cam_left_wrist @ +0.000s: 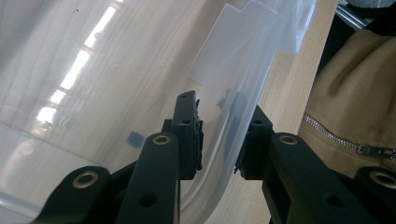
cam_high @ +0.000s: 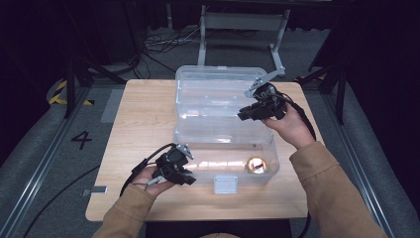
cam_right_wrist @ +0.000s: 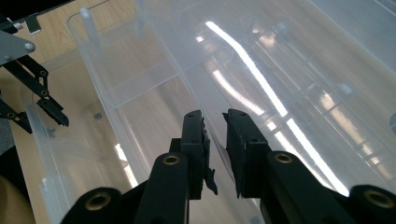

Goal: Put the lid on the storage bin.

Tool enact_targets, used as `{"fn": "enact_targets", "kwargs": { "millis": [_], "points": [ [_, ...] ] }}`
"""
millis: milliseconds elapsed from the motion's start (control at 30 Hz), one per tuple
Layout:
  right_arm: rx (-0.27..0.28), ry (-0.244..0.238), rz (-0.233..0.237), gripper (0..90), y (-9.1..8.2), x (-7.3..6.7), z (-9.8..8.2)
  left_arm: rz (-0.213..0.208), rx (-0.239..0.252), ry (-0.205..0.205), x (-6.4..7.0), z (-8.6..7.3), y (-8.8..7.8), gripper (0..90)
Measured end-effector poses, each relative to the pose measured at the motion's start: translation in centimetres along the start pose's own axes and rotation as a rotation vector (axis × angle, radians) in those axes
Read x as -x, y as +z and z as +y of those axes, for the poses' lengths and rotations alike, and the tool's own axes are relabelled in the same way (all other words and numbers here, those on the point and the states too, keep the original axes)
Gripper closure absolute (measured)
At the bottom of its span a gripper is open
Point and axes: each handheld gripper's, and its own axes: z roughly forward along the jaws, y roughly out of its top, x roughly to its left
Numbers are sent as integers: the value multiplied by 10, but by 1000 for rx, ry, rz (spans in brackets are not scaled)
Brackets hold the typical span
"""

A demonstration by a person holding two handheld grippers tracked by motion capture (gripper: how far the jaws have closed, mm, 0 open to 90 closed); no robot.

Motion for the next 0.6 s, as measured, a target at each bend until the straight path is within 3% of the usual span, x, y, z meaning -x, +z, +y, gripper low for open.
{"fn": "enact_targets", "kwargs": {
  "millis": [600],
  "points": [
    [-4, -21, 12, 784, -6, -10, -5, -2, 23, 2, 0, -2, 0, 736]
  ]
}}
